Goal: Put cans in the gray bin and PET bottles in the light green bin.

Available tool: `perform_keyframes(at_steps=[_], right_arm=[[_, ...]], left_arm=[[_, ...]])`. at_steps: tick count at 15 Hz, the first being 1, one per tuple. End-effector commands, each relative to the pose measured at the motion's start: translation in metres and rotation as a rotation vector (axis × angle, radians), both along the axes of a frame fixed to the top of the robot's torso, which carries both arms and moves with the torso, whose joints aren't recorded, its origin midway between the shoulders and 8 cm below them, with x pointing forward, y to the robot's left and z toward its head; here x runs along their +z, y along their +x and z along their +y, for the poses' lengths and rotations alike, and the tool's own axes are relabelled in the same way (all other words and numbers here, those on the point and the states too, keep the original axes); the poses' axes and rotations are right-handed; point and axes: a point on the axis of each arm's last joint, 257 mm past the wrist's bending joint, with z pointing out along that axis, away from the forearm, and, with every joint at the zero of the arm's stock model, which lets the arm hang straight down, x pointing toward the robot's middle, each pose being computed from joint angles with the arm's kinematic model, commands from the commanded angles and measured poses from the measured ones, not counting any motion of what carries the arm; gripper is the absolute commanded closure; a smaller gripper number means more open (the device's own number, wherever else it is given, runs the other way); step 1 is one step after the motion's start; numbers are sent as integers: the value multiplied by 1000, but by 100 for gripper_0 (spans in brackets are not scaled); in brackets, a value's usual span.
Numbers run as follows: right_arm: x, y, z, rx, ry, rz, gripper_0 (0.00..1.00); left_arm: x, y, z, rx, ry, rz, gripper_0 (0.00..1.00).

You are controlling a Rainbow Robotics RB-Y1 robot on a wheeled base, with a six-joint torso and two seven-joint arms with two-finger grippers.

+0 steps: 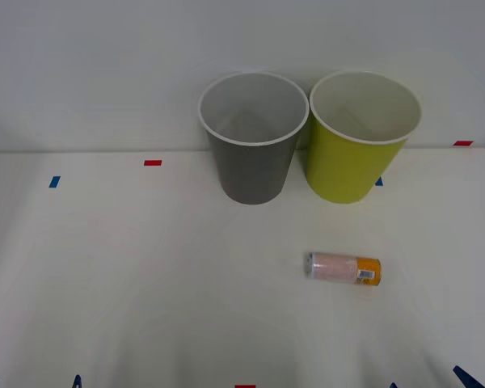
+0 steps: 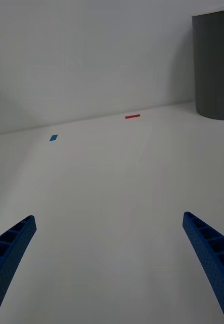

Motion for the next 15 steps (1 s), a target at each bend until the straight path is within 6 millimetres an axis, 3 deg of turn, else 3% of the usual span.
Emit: perform_keyframes(at_steps=[1, 5, 15], right_arm=[[-13, -2, 2, -14, 8, 23, 1], [22, 13, 6, -15, 53, -32, 1], [34, 70, -8, -173, 304, 168, 1]], left_arm=[[0, 0, 0, 0, 0, 0, 0], [0, 0, 0, 0, 0, 0, 0], [0, 0, 0, 0, 0, 0, 0]])
